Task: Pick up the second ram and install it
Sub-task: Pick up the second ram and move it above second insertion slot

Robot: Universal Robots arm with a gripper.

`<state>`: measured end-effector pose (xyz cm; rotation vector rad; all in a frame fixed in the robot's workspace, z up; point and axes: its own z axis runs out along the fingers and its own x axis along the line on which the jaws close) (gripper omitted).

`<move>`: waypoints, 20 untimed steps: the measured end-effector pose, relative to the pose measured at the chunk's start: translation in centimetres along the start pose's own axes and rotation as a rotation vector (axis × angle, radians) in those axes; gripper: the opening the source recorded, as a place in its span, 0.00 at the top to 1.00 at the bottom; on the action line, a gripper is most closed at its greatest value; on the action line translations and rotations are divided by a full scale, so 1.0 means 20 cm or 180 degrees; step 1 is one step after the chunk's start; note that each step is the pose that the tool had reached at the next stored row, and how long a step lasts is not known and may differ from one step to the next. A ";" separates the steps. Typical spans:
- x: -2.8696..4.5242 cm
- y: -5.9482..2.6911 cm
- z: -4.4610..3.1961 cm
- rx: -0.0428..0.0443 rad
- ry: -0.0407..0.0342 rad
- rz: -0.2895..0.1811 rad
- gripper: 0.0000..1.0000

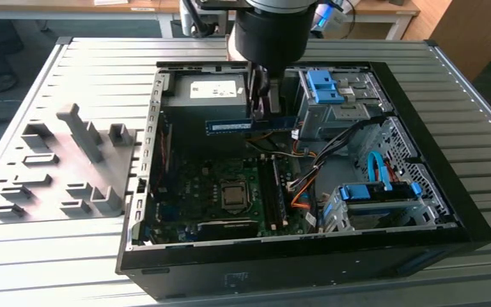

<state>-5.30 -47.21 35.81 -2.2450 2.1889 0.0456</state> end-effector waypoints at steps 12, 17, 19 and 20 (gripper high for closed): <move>0.006 -0.038 0.040 0.0000 0.0000 0.0000 0.86; 0.008 -0.053 0.053 0.0000 0.0000 0.0000 0.86; 0.008 -0.060 0.058 0.0000 0.0000 0.0000 0.86; 0.008 -0.063 0.061 0.0000 0.0000 0.0000 0.86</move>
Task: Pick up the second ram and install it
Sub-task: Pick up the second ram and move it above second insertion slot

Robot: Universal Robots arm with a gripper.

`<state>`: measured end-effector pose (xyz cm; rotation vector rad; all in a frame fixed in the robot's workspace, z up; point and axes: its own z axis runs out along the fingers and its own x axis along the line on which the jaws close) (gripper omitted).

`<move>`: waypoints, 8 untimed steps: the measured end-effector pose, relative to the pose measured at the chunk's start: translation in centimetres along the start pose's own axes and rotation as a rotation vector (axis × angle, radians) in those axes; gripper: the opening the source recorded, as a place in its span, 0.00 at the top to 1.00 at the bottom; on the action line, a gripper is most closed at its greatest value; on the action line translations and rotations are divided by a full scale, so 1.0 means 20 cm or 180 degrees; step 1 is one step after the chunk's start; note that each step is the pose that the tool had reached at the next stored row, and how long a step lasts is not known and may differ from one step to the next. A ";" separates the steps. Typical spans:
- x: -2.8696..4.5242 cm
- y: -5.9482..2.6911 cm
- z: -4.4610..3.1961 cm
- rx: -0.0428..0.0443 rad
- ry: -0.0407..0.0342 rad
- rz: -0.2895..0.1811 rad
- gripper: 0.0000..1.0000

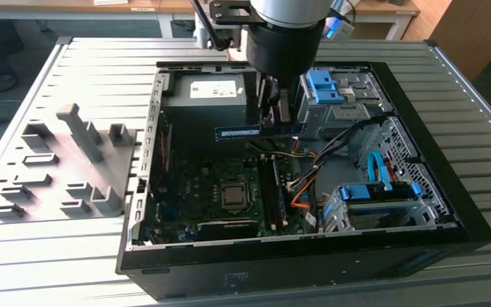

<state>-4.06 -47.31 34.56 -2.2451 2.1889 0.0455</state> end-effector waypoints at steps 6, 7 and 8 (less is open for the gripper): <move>0.032 -0.002 0.032 0.0000 0.0000 0.0000 0.86; 0.044 -0.002 0.041 0.0000 0.0000 0.0000 0.86; 0.057 -0.001 0.049 0.0000 0.0000 0.0000 0.86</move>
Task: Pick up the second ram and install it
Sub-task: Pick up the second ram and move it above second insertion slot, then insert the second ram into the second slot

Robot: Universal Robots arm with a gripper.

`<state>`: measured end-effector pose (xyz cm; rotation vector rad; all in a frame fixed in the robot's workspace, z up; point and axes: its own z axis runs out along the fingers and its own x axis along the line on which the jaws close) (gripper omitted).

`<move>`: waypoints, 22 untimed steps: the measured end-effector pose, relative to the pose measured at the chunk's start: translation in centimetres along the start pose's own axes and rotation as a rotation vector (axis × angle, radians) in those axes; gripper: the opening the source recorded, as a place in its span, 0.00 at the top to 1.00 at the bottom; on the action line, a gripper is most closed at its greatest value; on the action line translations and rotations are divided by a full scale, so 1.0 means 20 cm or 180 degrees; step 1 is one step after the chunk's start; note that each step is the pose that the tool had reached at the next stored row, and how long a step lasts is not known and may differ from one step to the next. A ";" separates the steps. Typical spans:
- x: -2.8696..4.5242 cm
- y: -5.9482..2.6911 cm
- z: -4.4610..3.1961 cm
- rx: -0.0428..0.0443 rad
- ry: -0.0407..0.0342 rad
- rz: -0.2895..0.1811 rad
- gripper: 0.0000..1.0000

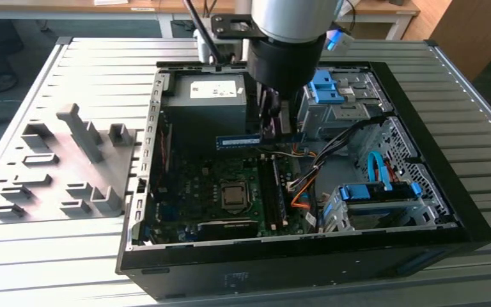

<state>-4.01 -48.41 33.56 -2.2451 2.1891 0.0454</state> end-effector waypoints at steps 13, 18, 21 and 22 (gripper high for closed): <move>0.118 0.001 0.106 0.0000 -0.0017 0.0000 0.86; 0.142 0.002 0.140 0.0001 -0.0035 0.0000 0.86; 0.143 0.001 0.143 0.0001 -0.0035 -0.0001 0.86; 0.143 0.001 0.143 0.0001 -0.0034 -0.0001 0.86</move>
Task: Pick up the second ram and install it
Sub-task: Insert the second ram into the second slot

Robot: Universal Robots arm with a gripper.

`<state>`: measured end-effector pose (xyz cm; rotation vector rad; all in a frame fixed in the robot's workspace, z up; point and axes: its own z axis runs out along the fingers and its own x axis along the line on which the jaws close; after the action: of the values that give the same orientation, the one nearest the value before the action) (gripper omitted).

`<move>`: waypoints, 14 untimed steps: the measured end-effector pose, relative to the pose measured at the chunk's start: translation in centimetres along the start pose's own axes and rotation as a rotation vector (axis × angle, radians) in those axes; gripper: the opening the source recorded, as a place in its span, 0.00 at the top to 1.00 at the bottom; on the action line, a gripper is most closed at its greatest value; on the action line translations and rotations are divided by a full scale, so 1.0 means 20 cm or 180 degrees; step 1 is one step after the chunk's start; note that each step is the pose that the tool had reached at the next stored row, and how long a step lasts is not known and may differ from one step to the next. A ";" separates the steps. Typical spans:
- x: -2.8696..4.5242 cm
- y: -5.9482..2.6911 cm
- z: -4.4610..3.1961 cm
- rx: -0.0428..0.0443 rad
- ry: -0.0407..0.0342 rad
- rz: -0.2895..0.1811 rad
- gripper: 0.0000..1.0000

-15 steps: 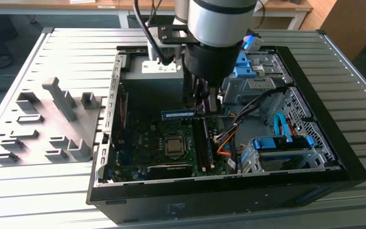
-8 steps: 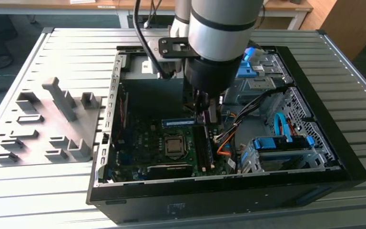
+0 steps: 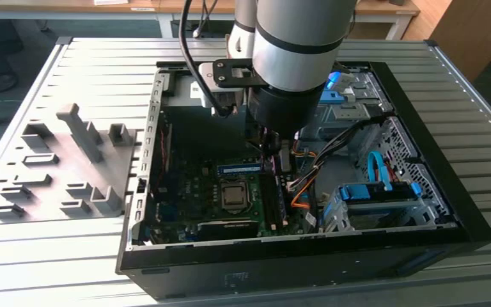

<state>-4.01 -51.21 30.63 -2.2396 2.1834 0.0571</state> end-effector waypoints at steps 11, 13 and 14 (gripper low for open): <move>0.000 0.000 0.001 0.0000 0.0000 0.0012 0.86; 0.000 0.000 0.001 0.0001 -0.0001 0.0030 0.86; 0.000 0.000 0.001 0.0002 -0.0001 0.0042 0.86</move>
<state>-4.01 -51.20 30.62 -2.2248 2.1980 0.0570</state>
